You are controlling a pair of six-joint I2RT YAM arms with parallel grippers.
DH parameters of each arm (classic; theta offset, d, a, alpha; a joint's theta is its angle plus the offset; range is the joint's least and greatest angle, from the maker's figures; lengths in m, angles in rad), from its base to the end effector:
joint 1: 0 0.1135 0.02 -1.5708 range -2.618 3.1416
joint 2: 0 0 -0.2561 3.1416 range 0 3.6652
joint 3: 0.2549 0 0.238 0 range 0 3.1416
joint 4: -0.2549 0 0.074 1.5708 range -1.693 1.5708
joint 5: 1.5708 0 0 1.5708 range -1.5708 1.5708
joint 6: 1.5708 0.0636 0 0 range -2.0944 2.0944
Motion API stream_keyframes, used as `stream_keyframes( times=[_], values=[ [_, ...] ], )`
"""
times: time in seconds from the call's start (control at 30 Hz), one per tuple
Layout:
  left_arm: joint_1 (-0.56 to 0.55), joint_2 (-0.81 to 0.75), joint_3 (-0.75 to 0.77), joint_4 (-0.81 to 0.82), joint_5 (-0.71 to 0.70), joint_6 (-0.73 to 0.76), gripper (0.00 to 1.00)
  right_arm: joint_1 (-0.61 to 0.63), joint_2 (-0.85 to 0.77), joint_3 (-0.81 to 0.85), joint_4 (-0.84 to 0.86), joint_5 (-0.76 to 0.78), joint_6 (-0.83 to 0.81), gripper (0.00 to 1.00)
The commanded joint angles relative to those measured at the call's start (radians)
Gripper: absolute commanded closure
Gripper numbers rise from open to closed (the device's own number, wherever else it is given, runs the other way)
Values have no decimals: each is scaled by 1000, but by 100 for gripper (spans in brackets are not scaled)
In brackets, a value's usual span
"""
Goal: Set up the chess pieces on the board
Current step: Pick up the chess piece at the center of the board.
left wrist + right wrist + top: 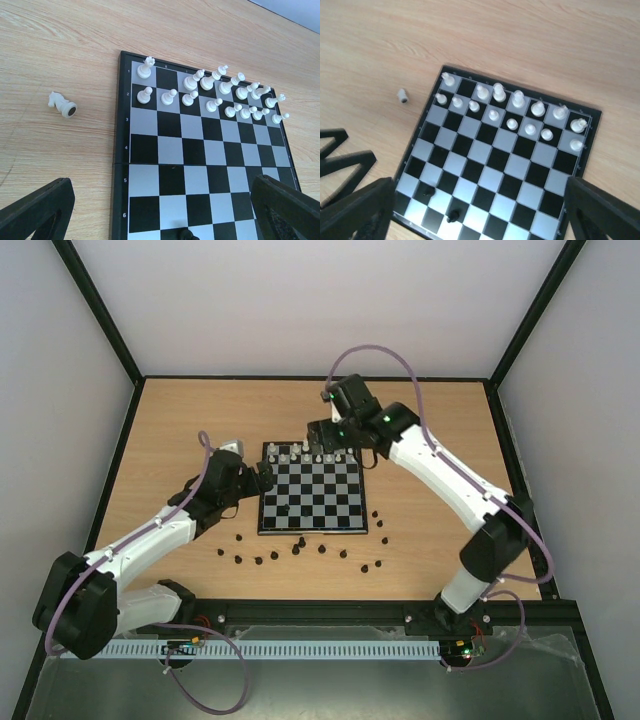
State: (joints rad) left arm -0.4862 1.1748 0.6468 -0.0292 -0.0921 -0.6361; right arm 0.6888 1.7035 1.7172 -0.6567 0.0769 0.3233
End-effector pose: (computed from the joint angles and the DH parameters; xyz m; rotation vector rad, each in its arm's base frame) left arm 0.2387 -0.1196 0.2130 -0.2186 2.1669 -0.5583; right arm 0.3068 0.2462 0.3481 -0.3667 2.2230 0.4705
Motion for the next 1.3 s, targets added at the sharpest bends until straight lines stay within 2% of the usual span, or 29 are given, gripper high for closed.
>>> stream_keyframes(
  times=[0.0,0.13,0.33,0.67,1.03,1.27],
  values=[
    [9,-14,-14,11,-1,-2,0,-19,-132,-193,65,43,16,1],
    [11,-2,-13,13,-1,-1,1,-82,-255,-333,131,-8,48,1],
    [17,5,-13,9,-19,-3,0,-84,-409,-518,228,-54,94,1],
    [35,15,-9,-28,-105,-26,1,-89,-585,-800,366,3,184,2],
    [35,113,45,-94,-209,-118,1,-90,-583,-906,452,-73,173,1],
    [45,240,143,-107,-223,-145,2,-91,-610,-938,482,-125,169,0]
  ],
)
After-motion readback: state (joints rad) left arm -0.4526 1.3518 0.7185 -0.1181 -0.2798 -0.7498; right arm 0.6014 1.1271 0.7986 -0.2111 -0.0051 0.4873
